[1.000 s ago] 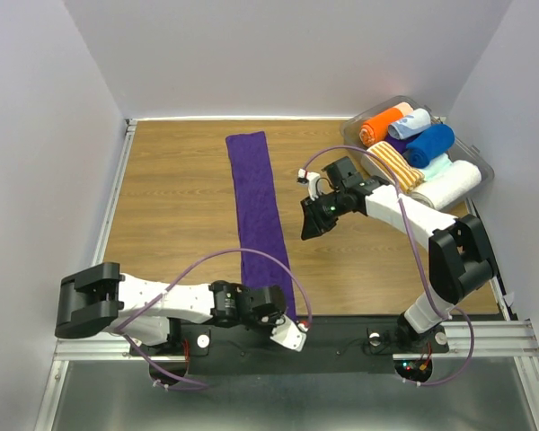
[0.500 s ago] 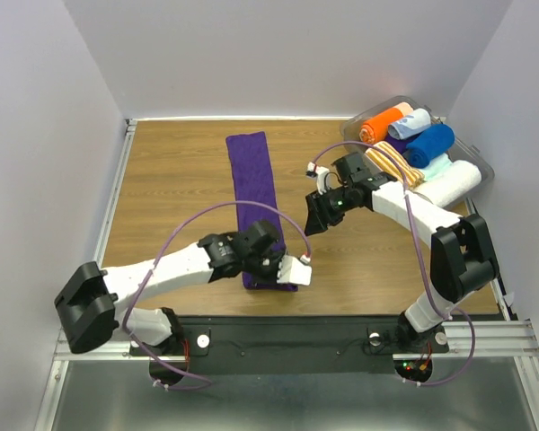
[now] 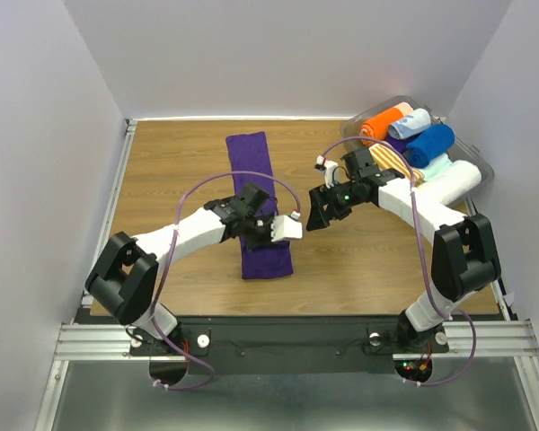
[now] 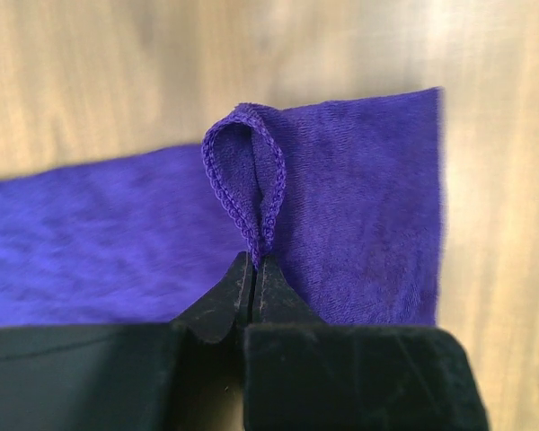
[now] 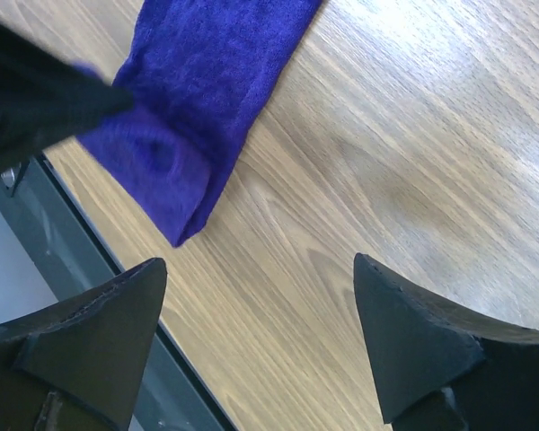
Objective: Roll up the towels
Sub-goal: Fold the towel
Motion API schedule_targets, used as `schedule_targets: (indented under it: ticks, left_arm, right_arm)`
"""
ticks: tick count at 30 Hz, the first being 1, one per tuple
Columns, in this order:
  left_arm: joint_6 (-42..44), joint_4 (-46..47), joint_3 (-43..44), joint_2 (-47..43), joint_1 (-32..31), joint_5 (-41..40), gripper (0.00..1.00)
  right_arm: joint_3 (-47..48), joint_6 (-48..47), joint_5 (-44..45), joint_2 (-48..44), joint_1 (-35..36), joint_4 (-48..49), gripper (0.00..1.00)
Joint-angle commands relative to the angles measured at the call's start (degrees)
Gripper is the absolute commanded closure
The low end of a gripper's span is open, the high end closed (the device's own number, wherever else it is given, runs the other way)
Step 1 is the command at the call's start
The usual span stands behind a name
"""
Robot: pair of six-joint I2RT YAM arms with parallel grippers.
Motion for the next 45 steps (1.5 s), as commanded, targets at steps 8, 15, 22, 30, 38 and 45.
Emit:
schedule_targets:
  ticks: [8, 15, 22, 30, 38, 45]
  left_arm:
    - [4.63, 2.53, 5.8, 6.24, 5.92, 0.92, 1.0]
    - [5.77, 3.41, 7.65, 9.49, 7.85, 0.57, 1.0]
    - [6.56, 3.15, 8.52, 11.52, 8.64, 0.39, 0.86]
    - [3.59, 3.77, 12.03, 9.6, 11.01, -0.22, 0.48]
    - [-6.07, 4.9, 7.4, -8.04, 14.71, 2.41, 0.01]
    - [-15.15, 9.73, -5.61, -21.69, 14.8, 1.81, 0.01]
  right_arm:
    - [2.04, -0.39, -0.98, 0.16, -0.64, -0.52, 0.08]
    - [1.69, -0.65, -1.07, 0.42, -0.64, -0.61, 0.08]
    - [1.34, -0.83, -1.5, 0.68, -0.64, -0.87, 0.08]
    - [1.25, -1.44, -1.68, 0.59, -0.64, -0.88, 0.08]
    - [4.76, -1.71, -4.84, 3.4, 0.67, -0.53, 0.4]
    - [8.45, -1.27, -3.27, 8.15, 7.17, 2.46, 0.43]
